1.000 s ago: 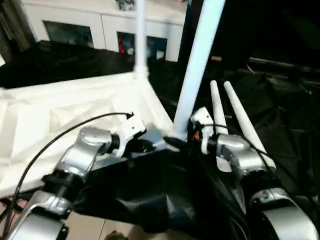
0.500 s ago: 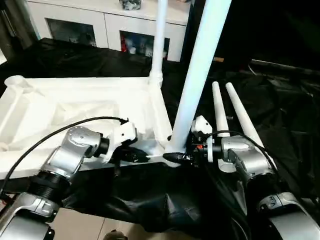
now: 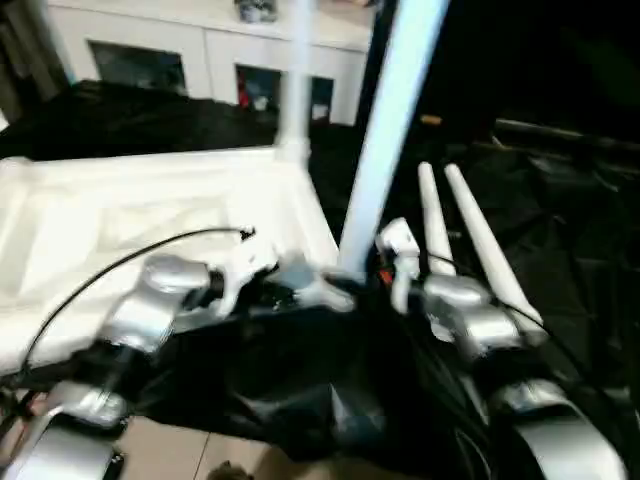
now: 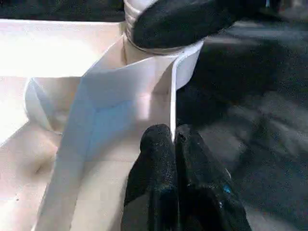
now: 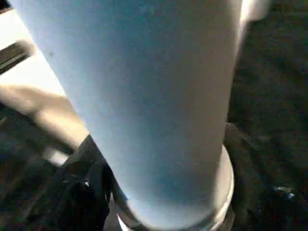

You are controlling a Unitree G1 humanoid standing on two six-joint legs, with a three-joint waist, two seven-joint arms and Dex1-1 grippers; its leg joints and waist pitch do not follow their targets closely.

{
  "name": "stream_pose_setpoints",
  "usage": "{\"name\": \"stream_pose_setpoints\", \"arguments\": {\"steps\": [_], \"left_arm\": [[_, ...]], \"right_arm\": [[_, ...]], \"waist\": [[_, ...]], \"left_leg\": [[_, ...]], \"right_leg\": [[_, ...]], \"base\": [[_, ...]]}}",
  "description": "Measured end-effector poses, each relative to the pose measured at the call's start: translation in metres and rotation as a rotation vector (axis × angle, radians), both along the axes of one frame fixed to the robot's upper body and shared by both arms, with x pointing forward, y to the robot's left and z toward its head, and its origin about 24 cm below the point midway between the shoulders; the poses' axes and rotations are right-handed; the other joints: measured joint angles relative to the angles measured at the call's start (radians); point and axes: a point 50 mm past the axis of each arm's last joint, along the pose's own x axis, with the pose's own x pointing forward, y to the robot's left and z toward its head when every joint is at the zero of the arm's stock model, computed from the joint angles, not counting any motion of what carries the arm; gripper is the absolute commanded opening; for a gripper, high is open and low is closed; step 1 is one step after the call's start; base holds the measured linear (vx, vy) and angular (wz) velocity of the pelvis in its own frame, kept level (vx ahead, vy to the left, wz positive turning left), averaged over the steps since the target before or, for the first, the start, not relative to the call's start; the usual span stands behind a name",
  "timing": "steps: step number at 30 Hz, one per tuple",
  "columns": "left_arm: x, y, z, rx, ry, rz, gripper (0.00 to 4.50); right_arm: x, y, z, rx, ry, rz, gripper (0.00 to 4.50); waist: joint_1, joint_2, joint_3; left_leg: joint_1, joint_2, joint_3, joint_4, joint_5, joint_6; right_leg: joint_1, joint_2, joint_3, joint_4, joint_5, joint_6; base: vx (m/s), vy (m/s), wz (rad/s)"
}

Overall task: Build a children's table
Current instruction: Rotate leg to tighten

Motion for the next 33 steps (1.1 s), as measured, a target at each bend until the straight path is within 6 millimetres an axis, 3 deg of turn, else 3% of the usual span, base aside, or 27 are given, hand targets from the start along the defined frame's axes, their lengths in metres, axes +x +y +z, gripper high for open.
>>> {"name": "stream_pose_setpoints", "arguments": {"steps": [5, 6, 14, 18, 28, 33], "left_arm": [[0.010, -0.025, -0.001, -0.026, -0.010, 0.117, 0.00], [0.010, -0.028, -0.001, -0.030, -0.011, 0.121, 0.00], [0.011, -0.027, 0.000, -0.021, -0.023, 0.128, 0.00], [0.011, -0.019, 0.003, -0.007, -0.031, 0.102, 0.00], [-0.006, 0.009, 0.008, -0.009, 0.013, -0.109, 0.00], [-0.016, 0.018, 0.008, 0.003, 0.047, -0.241, 0.00]], "right_arm": [[0.013, 0.006, 0.003, -0.010, 0.022, -0.250, 2.79], [0.013, 0.005, 0.003, -0.012, 0.016, -0.264, 3.34], [0.012, 0.005, 0.003, 0.022, -0.003, -0.220, 3.95], [0.010, 0.001, 0.004, 0.024, -0.019, -0.125, 4.06], [-0.010, -0.033, 0.009, -0.070, -0.097, 0.337, 4.06], [-0.017, -0.032, 0.019, -0.087, -0.114, 0.553, 4.06]], "waist": [[0.006, 0.001, 0.000], [0.007, 0.001, 0.000], [0.002, 0.001, 0.000], [0.001, 0.001, 0.000], [0.002, 0.001, 0.000], [0.019, 0.001, 0.000]], "left_leg": [[-0.002, 0.000, 0.000, 0.000, 0.000, 0.000], [-0.003, -0.001, 0.001, 0.000, 0.000, 0.000], [-0.004, 0.000, 0.001, 0.000, 0.000, 0.000], [-0.004, 0.000, 0.000, 0.000, 0.000, 0.000], [-0.012, 0.000, 0.000, 0.001, 0.001, 0.003], [-0.012, 0.001, 0.000, 0.004, 0.001, 0.004]], "right_leg": [[0.000, -0.001, 0.000, 0.000, 0.000, 0.000], [0.000, -0.001, 0.000, 0.000, 0.000, -0.001], [-0.001, -0.001, 0.000, -0.001, -0.001, -0.001], [-0.001, 0.000, 0.000, -0.001, -0.001, -0.001], [-0.006, 0.000, -0.001, -0.002, -0.002, -0.002], [-0.005, 0.000, -0.001, -0.001, -0.001, -0.002]], "base": [[0.000, 0.000, 0.00], [0.000, 0.000, 0.00], [0.000, 0.000, 0.00], [0.000, 0.000, 0.00], [0.000, 0.000, 0.00], [0.000, 0.000, 0.00]]}}
